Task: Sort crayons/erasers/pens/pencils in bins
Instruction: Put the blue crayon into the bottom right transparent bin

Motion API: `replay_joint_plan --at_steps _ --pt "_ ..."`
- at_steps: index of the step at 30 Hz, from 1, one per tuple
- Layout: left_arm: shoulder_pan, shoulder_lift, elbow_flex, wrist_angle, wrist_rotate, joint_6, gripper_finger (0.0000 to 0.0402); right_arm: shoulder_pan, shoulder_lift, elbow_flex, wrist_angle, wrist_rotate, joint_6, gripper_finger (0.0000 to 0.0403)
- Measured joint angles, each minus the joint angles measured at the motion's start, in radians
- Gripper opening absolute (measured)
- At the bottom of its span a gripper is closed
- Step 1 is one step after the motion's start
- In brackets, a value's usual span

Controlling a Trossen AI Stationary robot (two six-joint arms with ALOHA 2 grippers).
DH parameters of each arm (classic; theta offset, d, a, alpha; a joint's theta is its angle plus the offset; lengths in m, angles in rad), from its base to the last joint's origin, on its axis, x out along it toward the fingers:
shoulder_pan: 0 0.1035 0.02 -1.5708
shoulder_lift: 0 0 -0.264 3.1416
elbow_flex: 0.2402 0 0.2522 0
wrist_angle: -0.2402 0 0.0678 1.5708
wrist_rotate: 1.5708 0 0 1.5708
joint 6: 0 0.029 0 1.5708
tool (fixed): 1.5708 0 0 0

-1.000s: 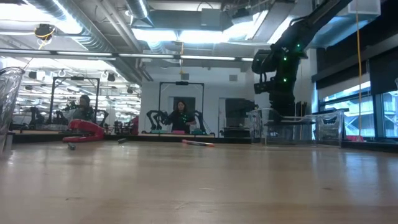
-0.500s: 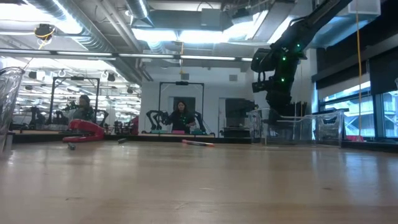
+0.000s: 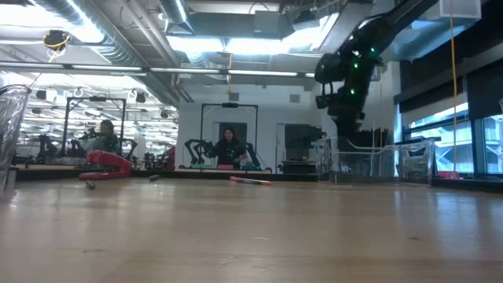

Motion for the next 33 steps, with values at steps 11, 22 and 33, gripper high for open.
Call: replay_joint_plan --at_steps 11,22,33 --pt "0.000 0.000 0.000 -0.013 0.002 -0.002 0.0102 0.187 -0.001 0.177 0.072 -0.254 0.019 0.0138" --pt "0.000 0.000 0.000 -0.014 0.004 0.000 0.0102 0.424 0.067 0.176 0.297 -0.244 0.006 0.0138" --pt "-0.001 0.000 0.000 -0.039 0.004 0.001 0.0102 0.432 0.276 0.176 0.494 -0.145 0.208 0.0138"
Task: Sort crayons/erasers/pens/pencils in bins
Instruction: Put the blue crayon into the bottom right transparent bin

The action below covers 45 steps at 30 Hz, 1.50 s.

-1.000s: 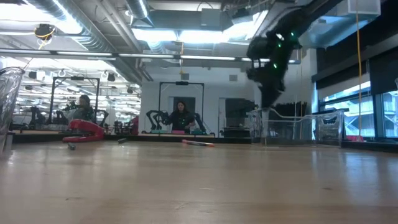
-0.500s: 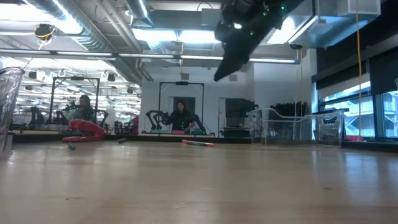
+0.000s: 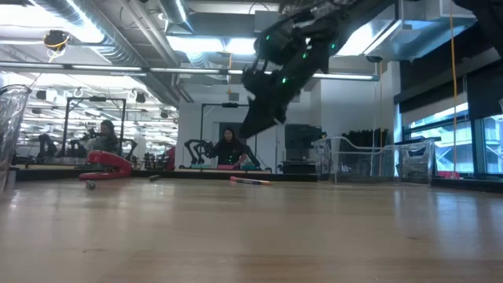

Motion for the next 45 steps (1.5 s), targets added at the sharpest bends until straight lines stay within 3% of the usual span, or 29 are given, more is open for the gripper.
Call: replay_joint_plan --at_steps 7,13,21,27,34,45 --pt "0.000 0.000 0.000 0.000 0.000 0.000 0.0102 0.000 0.089 0.000 0.031 0.155 -0.013 0.0138" --pt "0.000 0.000 -0.004 0.001 0.000 0.001 0.0102 0.000 0.119 0.000 0.084 0.167 -0.070 0.0138" --pt "0.000 0.000 -0.087 0.009 0.000 -0.001 0.0102 0.000 0.177 0.000 0.141 0.171 -0.027 0.0138" --pt "0.000 0.000 -0.115 0.010 0.000 -0.026 0.0102 0.000 0.178 0.000 0.164 0.267 0.050 0.0138" --pt "0.000 0.000 -0.115 0.009 -0.006 -0.026 0.0102 -0.022 0.181 0.000 0.171 0.198 0.131 0.0138" --pt "0.001 0.000 -0.115 0.009 -0.008 -0.026 0.0102 -0.025 0.221 0.000 0.178 0.177 0.125 0.0138"
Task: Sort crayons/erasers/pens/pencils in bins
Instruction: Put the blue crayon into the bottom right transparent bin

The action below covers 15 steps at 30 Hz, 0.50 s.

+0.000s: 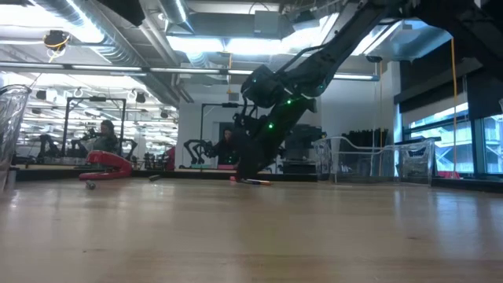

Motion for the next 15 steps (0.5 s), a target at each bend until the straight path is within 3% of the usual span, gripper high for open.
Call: replay_joint_plan --at_steps 15 --pt "0.000 0.000 0.000 -0.001 0.000 0.000 0.0102 0.000 0.005 0.000 0.009 0.041 -0.004 0.0138"
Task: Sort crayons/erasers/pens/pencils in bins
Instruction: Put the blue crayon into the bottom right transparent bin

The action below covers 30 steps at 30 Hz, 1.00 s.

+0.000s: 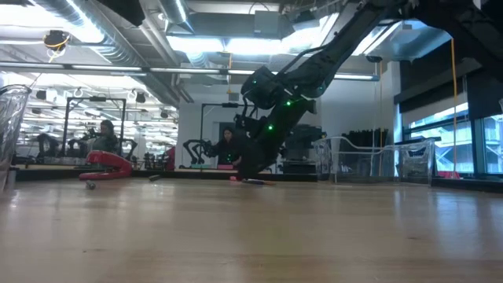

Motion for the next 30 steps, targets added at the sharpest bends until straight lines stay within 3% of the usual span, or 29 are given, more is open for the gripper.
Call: replay_joint_plan --at_steps 7,13,18,26,30 --pt "0.000 0.000 0.000 -0.002 0.000 0.000 0.0102 0.021 -0.008 0.006 0.005 0.069 0.007 0.0138" --pt "0.010 0.000 0.000 -0.007 0.000 0.000 0.0102 0.047 -0.008 0.019 0.017 0.266 -0.045 0.0138" --pt "0.022 0.000 0.000 -0.008 0.002 0.000 0.0102 0.033 -0.004 0.020 0.010 0.139 0.011 0.0138" --pt "0.025 0.000 0.000 -0.009 0.004 0.000 0.0102 0.005 0.000 0.020 -0.013 0.169 0.062 0.0138" --pt "0.025 0.000 0.000 -0.013 0.004 0.000 0.0102 -0.014 0.000 0.020 -0.038 0.076 0.089 0.0138"
